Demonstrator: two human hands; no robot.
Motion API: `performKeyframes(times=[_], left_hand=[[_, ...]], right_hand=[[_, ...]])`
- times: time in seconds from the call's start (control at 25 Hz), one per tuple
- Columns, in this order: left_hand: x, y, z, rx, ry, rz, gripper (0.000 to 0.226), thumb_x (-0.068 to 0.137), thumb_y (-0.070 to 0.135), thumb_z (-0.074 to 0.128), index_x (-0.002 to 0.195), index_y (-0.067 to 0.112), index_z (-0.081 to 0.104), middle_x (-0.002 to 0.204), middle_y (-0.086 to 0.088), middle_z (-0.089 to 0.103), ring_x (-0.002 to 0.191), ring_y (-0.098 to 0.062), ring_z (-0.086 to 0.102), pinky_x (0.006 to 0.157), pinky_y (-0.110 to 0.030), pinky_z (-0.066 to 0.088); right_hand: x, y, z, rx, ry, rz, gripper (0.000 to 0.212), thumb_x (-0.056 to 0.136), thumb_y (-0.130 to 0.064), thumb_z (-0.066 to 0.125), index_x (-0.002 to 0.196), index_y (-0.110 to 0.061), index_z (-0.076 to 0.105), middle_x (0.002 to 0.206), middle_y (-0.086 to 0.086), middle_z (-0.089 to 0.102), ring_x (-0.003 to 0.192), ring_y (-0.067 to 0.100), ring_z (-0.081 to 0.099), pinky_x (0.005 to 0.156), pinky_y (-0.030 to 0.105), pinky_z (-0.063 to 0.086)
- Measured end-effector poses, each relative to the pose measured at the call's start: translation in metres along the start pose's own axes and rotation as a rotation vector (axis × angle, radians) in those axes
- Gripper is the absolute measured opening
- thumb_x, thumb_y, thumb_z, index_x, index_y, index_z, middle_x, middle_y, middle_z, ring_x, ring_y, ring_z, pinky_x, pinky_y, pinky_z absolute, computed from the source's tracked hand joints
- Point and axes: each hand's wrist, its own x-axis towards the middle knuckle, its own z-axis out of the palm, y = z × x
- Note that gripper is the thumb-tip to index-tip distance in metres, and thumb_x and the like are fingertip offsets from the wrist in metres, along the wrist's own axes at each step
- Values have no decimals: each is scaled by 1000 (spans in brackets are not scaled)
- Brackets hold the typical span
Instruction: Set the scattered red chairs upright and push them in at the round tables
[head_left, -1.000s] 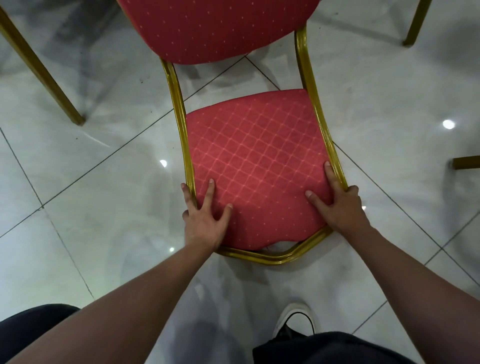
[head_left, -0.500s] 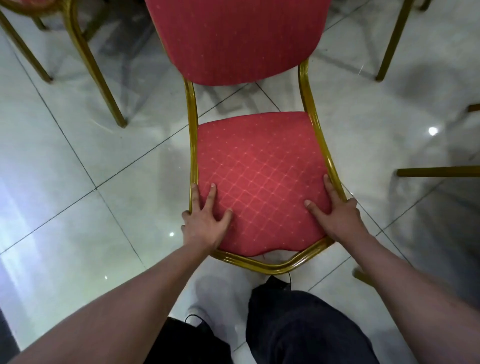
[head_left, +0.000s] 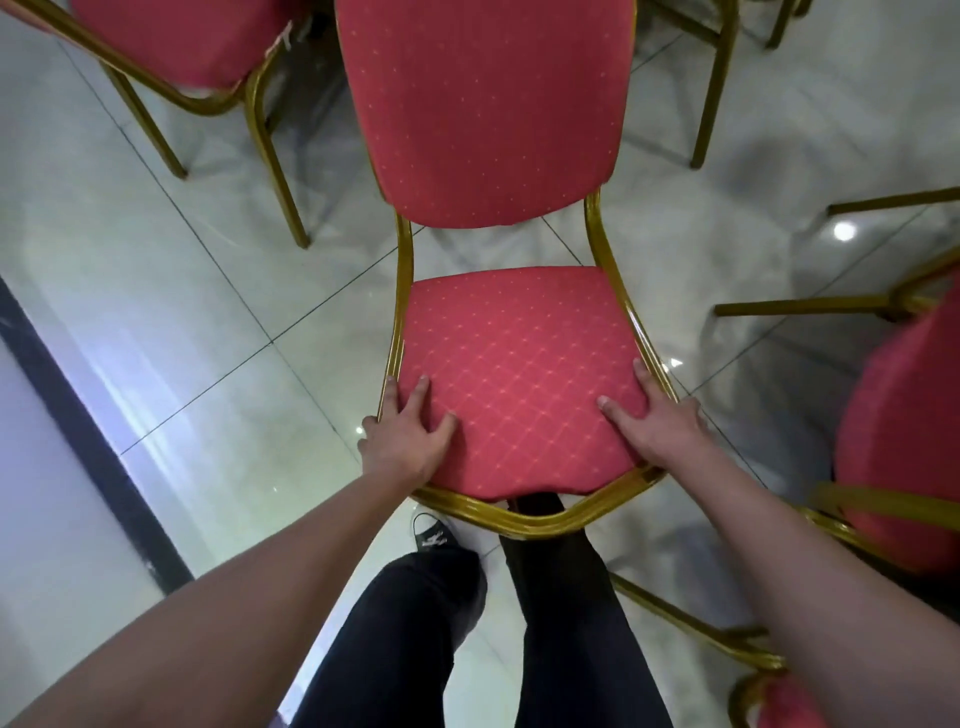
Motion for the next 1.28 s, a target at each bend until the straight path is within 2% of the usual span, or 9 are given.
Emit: performKeyframes(times=[0.16, 0.32, 0.44, 0.56, 0.72, 0.8, 0.92, 1.08, 1.28], left_hand=[[-48, 6, -58, 3, 17, 14, 72, 92, 75, 33, 156, 44, 22, 168, 1, 10, 140, -45, 30, 116, -56, 28], [-78, 13, -117, 0, 39, 58, 68, 94, 74, 33, 152, 39, 37, 164, -3, 24, 140, -44, 34, 115, -54, 29], [-95, 14, -155, -49, 36, 158, 76, 88, 82, 24, 144, 39, 50, 157, -6, 39, 140, -38, 39, 116, -54, 31], [-130, 24, -168, -14, 65, 273, 74, 90, 82, 12, 146, 45, 43, 161, -1, 33, 151, -32, 19, 121, -58, 14], [-164, 51, -175, 13, 311, 393, 80, 83, 85, -2, 145, 54, 39, 159, 7, 35, 153, -24, 12, 123, -55, -4], [-156, 59, -182, -39, 429, 428, 77, 87, 82, 0, 144, 52, 42, 154, 6, 43, 151, -23, 18, 123, -53, 0], [-142, 79, -190, -163, 584, 399, 67, 95, 74, 7, 147, 49, 40, 148, 3, 48, 148, -22, 25, 122, -53, 7], [-119, 111, -211, -280, 710, 356, 64, 97, 69, 10, 151, 45, 35, 151, 0, 44, 148, -23, 25, 123, -53, 10], [-86, 134, -241, -372, 822, 363, 63, 98, 68, 12, 151, 42, 35, 155, -3, 41, 151, -24, 21, 122, -54, 13]], right_hand=[[-40, -9, -44, -24, -92, 8, 123, 45, -111, 22, 154, -59, -1, 157, 16, 35, 137, 45, 43, 115, 53, 38], [-96, -39, -108, -95, -172, -10, 97, 84, -86, 39, 162, -40, 5, 167, 10, 21, 147, 40, 31, 119, 48, 30], [-108, -50, -144, -36, -228, -39, 90, 92, -73, 46, 163, -29, 12, 168, 8, 17, 150, 35, 27, 120, 43, 26], [-118, -63, -168, 13, -224, -53, 85, 95, -68, 48, 162, -25, 19, 166, 11, 24, 147, 35, 32, 119, 44, 30], [-127, -75, -196, 156, -147, -45, 75, 97, -67, 45, 155, -21, 38, 149, 14, 47, 125, 37, 54, 89, 43, 49], [-128, -80, -206, 215, -45, -46, 79, 93, -76, 36, 148, -21, 49, 142, 16, 51, 114, 39, 58, 88, 44, 53], [-133, -79, -199, 320, 311, -137, 87, 84, -89, 13, 147, -37, 44, 146, 15, 39, 126, 43, 49, 108, 58, 40], [-161, -79, -177, 295, 728, -492, 65, 101, -68, 17, 154, -36, 36, 156, 9, 36, 142, 30, 34, 117, 53, 26], [-132, -108, -202, 204, 803, -806, 62, 103, -58, 20, 159, -34, 27, 157, 1, 38, 148, 18, 30, 122, 55, 12]])
